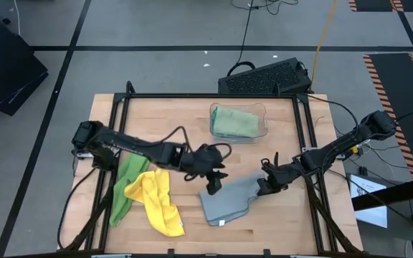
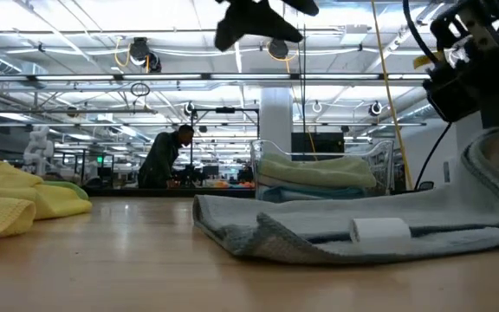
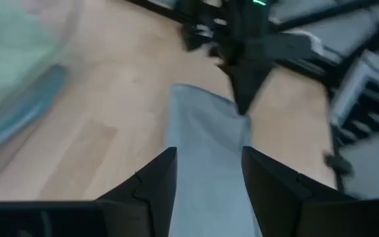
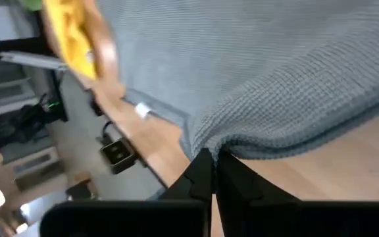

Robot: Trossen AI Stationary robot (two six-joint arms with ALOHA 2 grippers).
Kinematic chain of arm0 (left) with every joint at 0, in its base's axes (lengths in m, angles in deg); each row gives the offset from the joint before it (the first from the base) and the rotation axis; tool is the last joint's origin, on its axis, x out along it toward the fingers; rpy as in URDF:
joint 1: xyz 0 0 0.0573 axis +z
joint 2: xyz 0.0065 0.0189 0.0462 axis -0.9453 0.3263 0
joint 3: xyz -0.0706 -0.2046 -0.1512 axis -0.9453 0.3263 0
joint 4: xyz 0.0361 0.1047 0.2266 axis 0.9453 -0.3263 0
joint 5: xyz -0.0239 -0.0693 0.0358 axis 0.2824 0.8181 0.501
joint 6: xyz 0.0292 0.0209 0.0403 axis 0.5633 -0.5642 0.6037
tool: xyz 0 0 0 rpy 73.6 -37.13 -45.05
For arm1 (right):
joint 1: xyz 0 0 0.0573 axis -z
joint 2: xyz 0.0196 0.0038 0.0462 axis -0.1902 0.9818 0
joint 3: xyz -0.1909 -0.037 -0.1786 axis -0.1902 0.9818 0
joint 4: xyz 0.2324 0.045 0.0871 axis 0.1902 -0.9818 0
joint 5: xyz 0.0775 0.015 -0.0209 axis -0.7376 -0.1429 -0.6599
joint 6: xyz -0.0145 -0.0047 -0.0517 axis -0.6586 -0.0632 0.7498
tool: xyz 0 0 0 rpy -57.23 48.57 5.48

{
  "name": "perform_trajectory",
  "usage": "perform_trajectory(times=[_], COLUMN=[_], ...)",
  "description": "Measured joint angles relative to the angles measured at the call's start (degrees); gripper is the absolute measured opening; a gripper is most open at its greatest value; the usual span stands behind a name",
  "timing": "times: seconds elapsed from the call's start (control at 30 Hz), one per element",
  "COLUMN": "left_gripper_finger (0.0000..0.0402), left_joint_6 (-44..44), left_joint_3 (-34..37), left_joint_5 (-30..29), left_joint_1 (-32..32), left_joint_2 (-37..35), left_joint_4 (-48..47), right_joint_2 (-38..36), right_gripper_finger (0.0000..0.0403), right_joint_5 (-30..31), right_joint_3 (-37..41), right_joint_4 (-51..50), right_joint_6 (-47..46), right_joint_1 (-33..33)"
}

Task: Fold microfiber towels
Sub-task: Fold the gray towel

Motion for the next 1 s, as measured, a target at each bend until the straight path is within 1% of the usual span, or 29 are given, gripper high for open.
perform_trajectory(times=[0.03, 0.13, 0.3, 0.37, 0.43, 0.5, 0.6, 0.67, 0.83, 0.87, 1.0], left_gripper_finger=[0.0174, 0.0188, 0.0231, 0.0254, 0.0274, 0.0288, 0.0300, 0.0302, 0.0299, 0.0297, 0.0282], left_joint_6=[-2.3, -5.8, -5.3, -3.4, -2.5, -3.2, -4.1, -4.4, -5.6, -5.6, -4.5], left_joint_3=[0.0, 0.0, 0.1, 0.0, 0.0, 0.0, 0.1, 0.0, 0.2, 0.1, -0.1], left_joint_5=[-2.6, -6.4, -16.0, -19.2, -22.7, -23.2, -23.0, -23.0, -20.7, -20.3, -15.1], left_joint_1=[-0.9, -3.4, -9.4, -10.5, -11.4, -12.0, -12.4, -12.1, -10.1, -9.6, -7.8], left_joint_2=[0.0, 0.0, 4.7, 7.6, 10.6, 14.2, 18.1, 19.4, 22.5, 23.1, 24.1], left_joint_4=[0.0, 1.4, 8.9, 15.5, 20.1, 26.1, 33.7, 36.4, 35.8, 37.6, 40.9], right_joint_2=[0.0, 0.0, 0.1, 0.2, 0.4, 0.6, 0.7, 0.8, 1.8, 2.0, 3.4], right_gripper_finger=[0.0001, 0.0001, 0.0001, 0.0000, 0.0000, 0.0000, 0.0000, 0.0000, 0.0000, 0.0000, 0.0000], right_joint_5=[0.0, 0.1, 2.4, 2.9, 3.0, 3.0, 3.8, 4.4, 4.5, 4.5, 4.6], right_joint_3=[0.0, 0.0, 0.0, -0.1, -0.1, 0.0, -0.1, -0.1, -0.1, -0.1, -0.1], right_joint_4=[0.5, 3.3, 9.3, 10.4, 10.3, 10.3, 11.4, 11.5, 12.1, 12.2, 15.1], right_joint_6=[0.6, 1.6, 0.1, -0.3, -0.6, -0.7, -1.2, -1.5, -2.1, -2.2, -2.7], right_joint_1=[0.0, 0.0, 0.7, 1.0, 1.2, 1.5, 1.5, 1.5, 2.0, 2.2, 3.0])
